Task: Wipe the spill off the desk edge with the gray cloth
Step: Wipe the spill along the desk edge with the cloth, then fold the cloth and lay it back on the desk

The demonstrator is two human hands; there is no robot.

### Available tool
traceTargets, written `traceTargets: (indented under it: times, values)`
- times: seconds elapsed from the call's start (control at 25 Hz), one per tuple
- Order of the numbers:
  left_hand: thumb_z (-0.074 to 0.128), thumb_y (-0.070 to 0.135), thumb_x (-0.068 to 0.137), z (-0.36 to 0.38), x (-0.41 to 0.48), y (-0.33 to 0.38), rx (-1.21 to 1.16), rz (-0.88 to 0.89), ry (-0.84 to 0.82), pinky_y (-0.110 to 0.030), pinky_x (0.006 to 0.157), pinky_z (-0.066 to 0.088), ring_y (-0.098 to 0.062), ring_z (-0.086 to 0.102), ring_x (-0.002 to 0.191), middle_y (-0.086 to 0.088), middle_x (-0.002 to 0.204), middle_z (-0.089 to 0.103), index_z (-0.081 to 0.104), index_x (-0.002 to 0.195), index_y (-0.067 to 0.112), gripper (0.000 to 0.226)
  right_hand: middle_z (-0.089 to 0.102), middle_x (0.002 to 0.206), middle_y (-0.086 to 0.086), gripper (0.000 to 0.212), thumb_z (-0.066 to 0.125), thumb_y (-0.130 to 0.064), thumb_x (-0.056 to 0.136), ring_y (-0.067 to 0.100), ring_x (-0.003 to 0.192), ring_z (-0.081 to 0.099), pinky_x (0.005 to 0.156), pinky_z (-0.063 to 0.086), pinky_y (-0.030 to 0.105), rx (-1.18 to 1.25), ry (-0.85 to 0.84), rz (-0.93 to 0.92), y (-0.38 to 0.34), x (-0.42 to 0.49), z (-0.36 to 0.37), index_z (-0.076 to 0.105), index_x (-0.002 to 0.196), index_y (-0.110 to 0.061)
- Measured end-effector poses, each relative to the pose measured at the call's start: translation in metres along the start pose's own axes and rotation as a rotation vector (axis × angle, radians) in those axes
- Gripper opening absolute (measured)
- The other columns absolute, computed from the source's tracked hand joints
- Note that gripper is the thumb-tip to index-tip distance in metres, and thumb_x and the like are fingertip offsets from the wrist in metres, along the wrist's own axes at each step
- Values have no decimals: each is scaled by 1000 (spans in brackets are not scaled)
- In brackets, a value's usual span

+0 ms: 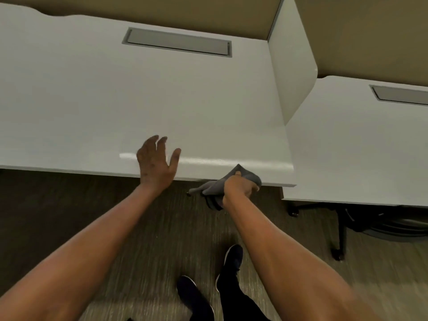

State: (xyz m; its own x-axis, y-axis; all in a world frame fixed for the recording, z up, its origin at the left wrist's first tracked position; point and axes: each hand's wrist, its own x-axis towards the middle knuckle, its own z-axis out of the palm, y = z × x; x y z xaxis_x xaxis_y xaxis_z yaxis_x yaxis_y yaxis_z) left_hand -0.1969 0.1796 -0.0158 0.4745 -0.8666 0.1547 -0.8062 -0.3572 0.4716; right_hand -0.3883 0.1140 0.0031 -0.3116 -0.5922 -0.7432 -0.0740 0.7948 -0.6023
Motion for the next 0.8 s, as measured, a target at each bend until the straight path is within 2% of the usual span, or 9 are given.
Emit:
traceTargets:
  times: [0.08,0.16,0.24,0.32,0.36,0.44,0.6,0.72,0.8]
  values:
    - [44,53,101,2,-18,35,-156,32,-89,-47,111,38,-29,49,135,-12,143,54,56,138,10,58,36,157,26,74,43,-38,107,41,140,46,112,41,49,-220,-31,-37,12,-23,8,5,160,-2]
    - [41,58,101,-1,-29,58,-309,-117,-223,-44,104,44,-26,56,125,-9,135,59,60,132,12,59,52,145,21,67,48,-43,104,37,130,56,107,48,45,-254,-186,-75,29,-41,18,25,156,-7]
    - [38,63,100,-13,-32,69,-375,-346,-349,-37,91,46,-25,61,115,-8,121,64,65,120,11,61,68,125,12,43,53,-43,100,29,115,65,100,55,44,-207,-409,-149,38,-61,25,56,134,-16]
    - [38,67,98,-30,-36,67,-416,-490,-341,-32,79,45,-21,65,103,-3,109,68,65,110,12,62,74,108,4,30,52,-44,99,21,103,70,92,59,40,-259,-580,-266,34,-76,28,66,115,-23]
    - [40,68,96,-39,-39,64,-441,-534,-280,-30,76,46,-19,66,101,0,111,68,64,116,13,62,74,105,0,30,50,-47,98,16,99,70,87,60,36,-291,-623,-346,27,-83,29,67,113,-26]
    - [44,69,94,-60,-44,58,-479,-598,-154,-27,72,46,-18,64,102,5,116,62,56,131,15,66,70,110,-5,32,49,-50,99,9,95,65,76,54,25,-304,-666,-436,9,-94,31,62,120,-30]
    - [57,61,93,-85,-40,62,-668,-696,-215,-29,63,54,-20,72,86,-2,88,75,70,97,18,45,62,133,5,53,39,-62,101,20,112,61,93,51,35,-179,-793,-314,-19,-99,32,51,138,-28]
    - [64,46,96,-95,-30,74,-673,-603,-151,-35,76,59,-20,70,91,-2,95,73,67,99,21,25,57,142,7,73,36,-77,94,20,114,59,95,51,38,-138,-834,-273,-39,-92,25,49,145,-27]
    - [64,36,98,-102,-16,89,-679,-520,-62,-39,88,57,-18,66,98,1,103,70,65,105,23,15,45,156,7,82,35,-80,91,28,131,51,105,47,44,-143,-823,-302,-54,-77,15,37,155,-28]
